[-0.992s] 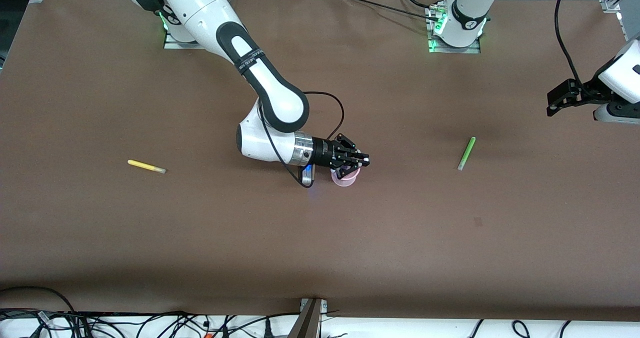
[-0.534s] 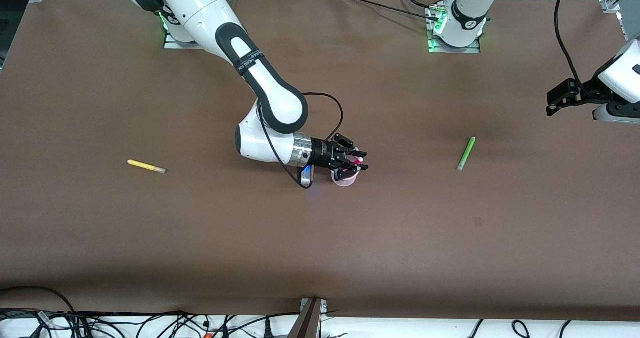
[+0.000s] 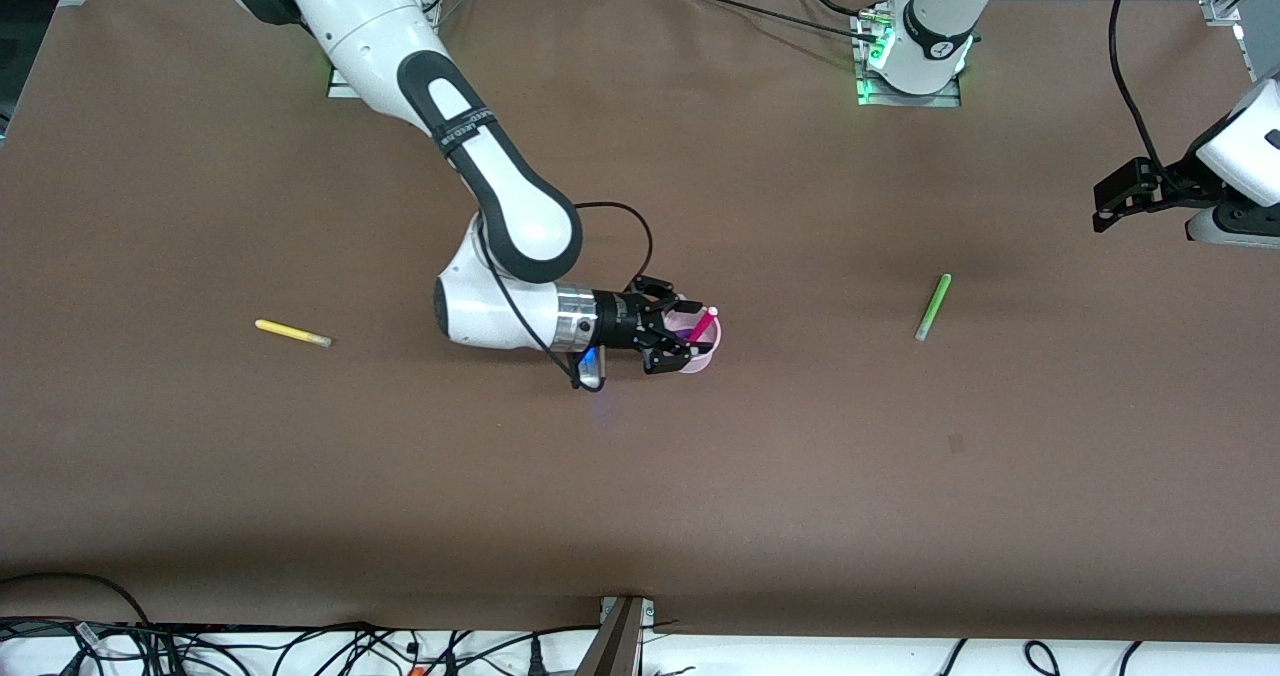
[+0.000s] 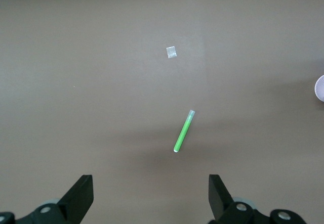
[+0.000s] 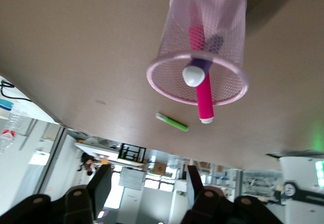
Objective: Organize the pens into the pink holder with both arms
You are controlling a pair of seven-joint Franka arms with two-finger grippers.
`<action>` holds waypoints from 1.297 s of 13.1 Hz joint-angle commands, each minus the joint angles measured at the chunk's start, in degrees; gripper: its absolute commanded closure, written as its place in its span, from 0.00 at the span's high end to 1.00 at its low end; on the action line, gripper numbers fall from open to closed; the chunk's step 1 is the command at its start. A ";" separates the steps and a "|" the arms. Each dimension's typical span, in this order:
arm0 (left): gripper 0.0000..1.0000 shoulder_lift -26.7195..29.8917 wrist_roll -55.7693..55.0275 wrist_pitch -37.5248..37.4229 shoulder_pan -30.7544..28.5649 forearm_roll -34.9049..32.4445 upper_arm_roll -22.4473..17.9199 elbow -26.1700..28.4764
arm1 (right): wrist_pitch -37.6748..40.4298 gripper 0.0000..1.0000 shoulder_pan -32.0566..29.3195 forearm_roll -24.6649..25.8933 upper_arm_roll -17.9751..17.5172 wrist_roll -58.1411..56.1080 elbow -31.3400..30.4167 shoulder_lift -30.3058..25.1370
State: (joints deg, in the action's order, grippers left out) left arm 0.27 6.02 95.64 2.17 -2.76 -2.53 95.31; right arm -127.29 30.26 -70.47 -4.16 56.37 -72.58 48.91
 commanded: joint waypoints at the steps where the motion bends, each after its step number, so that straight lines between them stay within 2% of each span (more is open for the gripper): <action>1: 1.00 -0.80 0.57 -1.42 0.03 1.18 -0.02 -1.97 | 3.97 0.97 -2.48 6.46 -0.23 -1.08 -0.29 -3.54; 3: 1.00 -0.80 0.57 -1.42 0.03 1.18 -0.02 -1.97 | 4.33 0.99 -3.80 9.11 0.73 -1.61 -0.72 -6.26; 4: 1.00 -0.80 0.57 -1.42 0.03 1.18 -0.02 -1.97 | 5.81 0.99 -3.80 12.08 1.95 -3.09 -0.90 -7.50; 6: 1.00 -0.80 0.48 -1.42 0.03 1.18 -0.02 -1.97 | 9.59 1.00 -3.89 20.16 4.24 -13.86 -1.60 -10.40; 8: 1.00 -0.80 0.57 -1.42 0.03 1.18 -0.02 -1.97 | 14.59 1.00 -3.80 22.56 8.80 -19.27 -3.09 -13.99; 10: 1.00 -0.80 0.66 -1.42 0.03 1.27 -0.11 -1.97 | 21.18 1.00 -3.80 29.39 12.23 -22.33 -7.03 -20.04; 11: 1.00 -0.80 0.74 -1.25 0.03 1.18 -0.02 -1.97 | 22.51 1.00 -3.80 30.64 14.16 -25.40 -10.01 -23.91; 13: 1.00 -0.45 0.66 -1.33 0.03 1.09 0.41 -1.97 | 25.24 1.00 -3.80 33.36 18.99 -34.96 -17.22 -31.29; 15: 1.00 -0.45 0.48 -1.33 -0.06 1.09 0.42 -1.97 | 30.76 1.00 -3.80 37.40 24.70 -46.56 -19.36 -35.18; 16: 1.00 -0.36 0.13 -1.33 -0.06 1.09 0.51 -1.97 | 33.57 1.00 -3.80 42.12 25.69 -49.05 -19.36 -37.20; 17: 1.00 -0.19 0.13 -1.42 -0.06 1.18 0.51 -1.97 | 34.56 1.00 -3.63 49.13 25.43 -50.20 -19.79 -40.00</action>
State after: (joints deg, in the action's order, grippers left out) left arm 0.26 6.04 95.60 2.18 -2.72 -2.14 94.91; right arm -93.99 25.62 -29.27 21.35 9.46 -88.78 14.66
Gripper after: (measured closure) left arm 0.000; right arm 0.000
